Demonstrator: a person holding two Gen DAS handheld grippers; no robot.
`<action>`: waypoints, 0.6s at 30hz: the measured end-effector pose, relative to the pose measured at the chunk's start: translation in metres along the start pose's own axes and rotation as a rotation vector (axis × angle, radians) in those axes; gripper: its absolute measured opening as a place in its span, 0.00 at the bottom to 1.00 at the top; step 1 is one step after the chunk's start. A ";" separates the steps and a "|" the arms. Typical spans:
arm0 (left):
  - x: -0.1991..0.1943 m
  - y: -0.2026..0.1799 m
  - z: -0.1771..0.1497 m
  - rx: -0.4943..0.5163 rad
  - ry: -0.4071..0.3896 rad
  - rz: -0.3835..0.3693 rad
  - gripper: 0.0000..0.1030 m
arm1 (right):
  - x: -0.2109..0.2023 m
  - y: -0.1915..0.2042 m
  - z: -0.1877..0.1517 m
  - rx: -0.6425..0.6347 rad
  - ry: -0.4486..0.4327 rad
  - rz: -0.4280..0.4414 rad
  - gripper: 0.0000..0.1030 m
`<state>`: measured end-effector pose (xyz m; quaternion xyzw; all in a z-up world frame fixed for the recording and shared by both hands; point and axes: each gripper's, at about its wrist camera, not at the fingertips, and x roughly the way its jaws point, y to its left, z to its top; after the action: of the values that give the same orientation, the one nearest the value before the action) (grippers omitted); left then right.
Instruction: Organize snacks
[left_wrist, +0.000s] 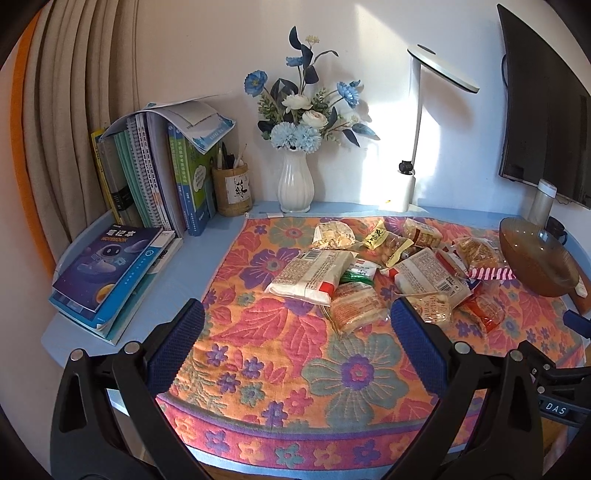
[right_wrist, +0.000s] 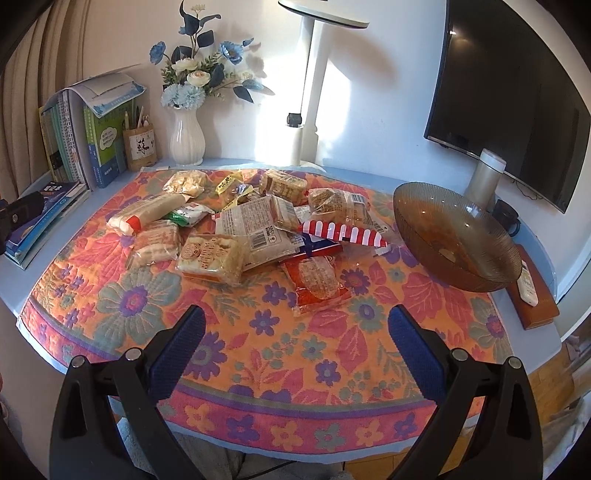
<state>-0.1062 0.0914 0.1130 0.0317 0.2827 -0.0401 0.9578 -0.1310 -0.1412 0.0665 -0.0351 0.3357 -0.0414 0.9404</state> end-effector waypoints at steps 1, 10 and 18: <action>0.002 0.001 0.001 0.002 0.001 0.004 0.97 | 0.001 0.001 0.001 -0.007 0.002 -0.005 0.95; -0.005 0.035 0.052 -0.032 -0.056 0.093 0.97 | 0.016 0.006 0.018 -0.061 0.007 -0.023 0.95; -0.009 0.076 0.077 -0.058 -0.083 0.024 0.97 | 0.040 0.013 0.024 -0.091 0.047 0.026 0.95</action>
<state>-0.0650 0.1609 0.1852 0.0057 0.2433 -0.0219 0.9697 -0.0844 -0.1315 0.0585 -0.0724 0.3596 -0.0148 0.9302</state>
